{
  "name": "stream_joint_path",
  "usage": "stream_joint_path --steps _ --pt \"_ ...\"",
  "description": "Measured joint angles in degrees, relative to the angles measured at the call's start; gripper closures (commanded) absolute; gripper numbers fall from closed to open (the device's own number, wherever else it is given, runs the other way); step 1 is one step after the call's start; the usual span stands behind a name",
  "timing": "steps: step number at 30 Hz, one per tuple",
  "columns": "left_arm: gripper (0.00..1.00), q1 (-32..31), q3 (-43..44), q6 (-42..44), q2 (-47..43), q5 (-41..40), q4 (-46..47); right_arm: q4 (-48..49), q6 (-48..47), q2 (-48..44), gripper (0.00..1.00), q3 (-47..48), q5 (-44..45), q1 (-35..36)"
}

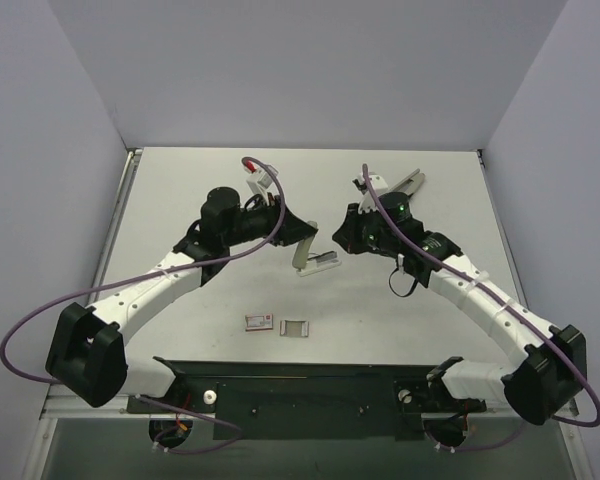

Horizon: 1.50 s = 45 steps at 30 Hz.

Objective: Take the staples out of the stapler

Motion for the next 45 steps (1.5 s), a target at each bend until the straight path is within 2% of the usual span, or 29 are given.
stream_joint_path --steps 8,21,29,45 --pt "1.0 0.9 0.0 -1.9 4.7 1.7 3.7 7.5 0.4 6.3 1.0 -0.1 -3.0 -1.4" --pt "1.0 2.6 2.2 -2.8 9.4 2.3 6.5 10.4 2.0 9.4 1.0 -0.1 -4.9 -1.0" --pt "1.0 2.7 2.5 -3.3 12.0 2.3 8.1 12.2 3.1 10.6 1.0 -3.4 -4.9 -0.6" --pt "1.0 2.5 0.7 -4.8 12.3 -6.2 13.6 18.6 7.4 11.6 1.0 -7.4 -3.5 1.0"
